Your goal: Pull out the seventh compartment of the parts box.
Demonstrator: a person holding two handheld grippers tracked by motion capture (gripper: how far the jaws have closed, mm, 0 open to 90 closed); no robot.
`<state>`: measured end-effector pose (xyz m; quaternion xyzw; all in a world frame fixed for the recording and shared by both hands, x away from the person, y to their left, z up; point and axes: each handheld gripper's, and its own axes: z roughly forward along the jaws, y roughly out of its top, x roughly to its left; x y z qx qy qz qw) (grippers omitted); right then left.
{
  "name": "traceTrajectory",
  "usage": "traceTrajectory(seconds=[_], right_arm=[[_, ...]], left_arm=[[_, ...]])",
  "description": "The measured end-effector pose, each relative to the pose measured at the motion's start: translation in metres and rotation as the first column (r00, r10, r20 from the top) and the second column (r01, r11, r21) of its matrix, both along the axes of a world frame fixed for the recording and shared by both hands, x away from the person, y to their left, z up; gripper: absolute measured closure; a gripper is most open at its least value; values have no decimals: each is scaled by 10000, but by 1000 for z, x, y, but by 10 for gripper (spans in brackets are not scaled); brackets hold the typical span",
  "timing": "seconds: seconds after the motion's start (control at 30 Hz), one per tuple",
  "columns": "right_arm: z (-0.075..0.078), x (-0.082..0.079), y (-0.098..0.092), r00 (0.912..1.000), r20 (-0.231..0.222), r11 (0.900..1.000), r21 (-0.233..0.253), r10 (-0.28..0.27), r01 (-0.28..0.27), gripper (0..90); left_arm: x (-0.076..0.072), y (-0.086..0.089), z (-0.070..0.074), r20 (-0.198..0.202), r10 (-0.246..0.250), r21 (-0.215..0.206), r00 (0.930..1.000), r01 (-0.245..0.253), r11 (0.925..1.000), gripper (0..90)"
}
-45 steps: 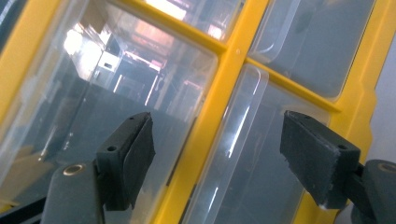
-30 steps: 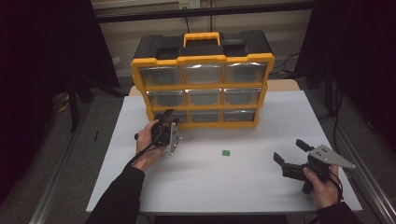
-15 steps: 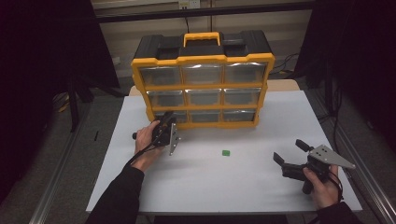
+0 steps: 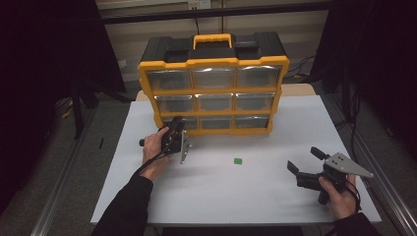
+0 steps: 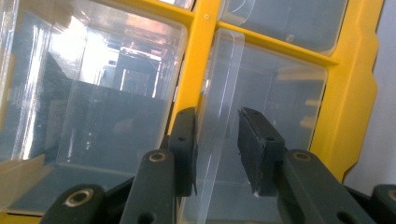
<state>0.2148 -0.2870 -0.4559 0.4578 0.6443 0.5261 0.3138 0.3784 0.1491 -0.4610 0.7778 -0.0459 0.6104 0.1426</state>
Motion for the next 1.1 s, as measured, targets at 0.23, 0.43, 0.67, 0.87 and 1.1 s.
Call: traceTrajectory(seconds=[0.23,0.43,0.67,0.87,1.1], right_arm=[[0,0,0,10000,33,10000,-40,48,-48,28],[0,0,1,9999,45,9999,-78,100,-99,28],[0,0,1,9999,7,9999,-71,106,-106,30],[0,1,1,10000,-21,10000,-56,82,-82,32],[0,1,1,10000,4,9999,-63,96,-96,32]], left_arm=[[1,-2,-4,195,3,-405,9998,5,9992,725],[1,-4,-6,206,12,-603,9998,0,9982,730],[1,-6,-6,511,255,-90,9984,-251,9996,740],[-1,-6,-4,571,541,471,9969,-569,9973,751],[-1,-6,-8,720,480,127,9963,-490,9987,756]])
